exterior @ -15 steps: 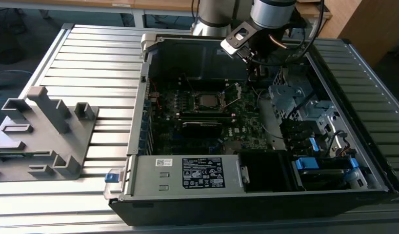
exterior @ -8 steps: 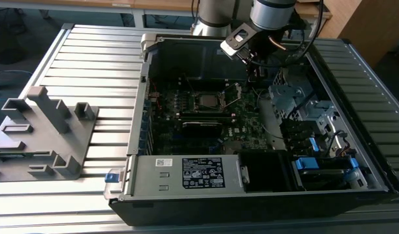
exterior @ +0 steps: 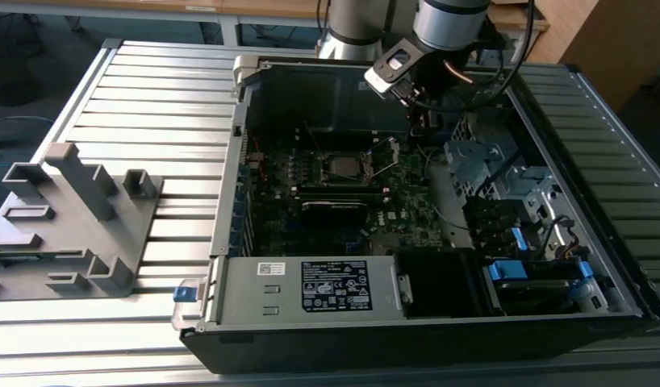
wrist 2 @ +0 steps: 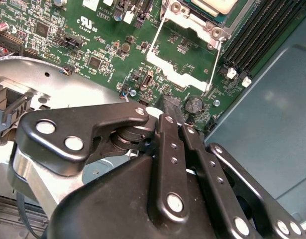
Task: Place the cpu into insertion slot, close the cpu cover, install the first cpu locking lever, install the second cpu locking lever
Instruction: 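Close the cpu cover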
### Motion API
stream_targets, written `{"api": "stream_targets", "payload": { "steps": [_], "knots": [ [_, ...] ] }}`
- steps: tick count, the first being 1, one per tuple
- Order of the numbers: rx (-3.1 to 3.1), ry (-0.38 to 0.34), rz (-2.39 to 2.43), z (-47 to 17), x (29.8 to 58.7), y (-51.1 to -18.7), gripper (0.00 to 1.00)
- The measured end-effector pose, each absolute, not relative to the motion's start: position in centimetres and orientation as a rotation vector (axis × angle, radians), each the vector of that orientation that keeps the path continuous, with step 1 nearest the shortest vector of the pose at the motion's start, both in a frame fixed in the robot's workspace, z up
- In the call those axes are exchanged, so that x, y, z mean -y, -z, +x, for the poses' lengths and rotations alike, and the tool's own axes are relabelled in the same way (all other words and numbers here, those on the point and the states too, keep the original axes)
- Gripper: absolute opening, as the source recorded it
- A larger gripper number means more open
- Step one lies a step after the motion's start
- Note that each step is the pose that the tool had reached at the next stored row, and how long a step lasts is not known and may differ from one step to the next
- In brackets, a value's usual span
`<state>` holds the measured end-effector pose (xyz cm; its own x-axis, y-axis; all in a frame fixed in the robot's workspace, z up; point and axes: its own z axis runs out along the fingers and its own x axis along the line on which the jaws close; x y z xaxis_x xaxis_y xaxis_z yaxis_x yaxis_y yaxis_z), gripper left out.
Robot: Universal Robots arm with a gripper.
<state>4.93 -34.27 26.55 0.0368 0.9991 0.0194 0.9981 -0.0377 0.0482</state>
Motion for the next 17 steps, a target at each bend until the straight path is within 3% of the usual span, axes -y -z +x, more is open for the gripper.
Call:
{"api": "stream_targets", "payload": {
  "steps": [17],
  "knots": [
    [-2.162, -0.077, 2.244, 4.9, 34.3, -24.6, 0.11]
  ]
}}
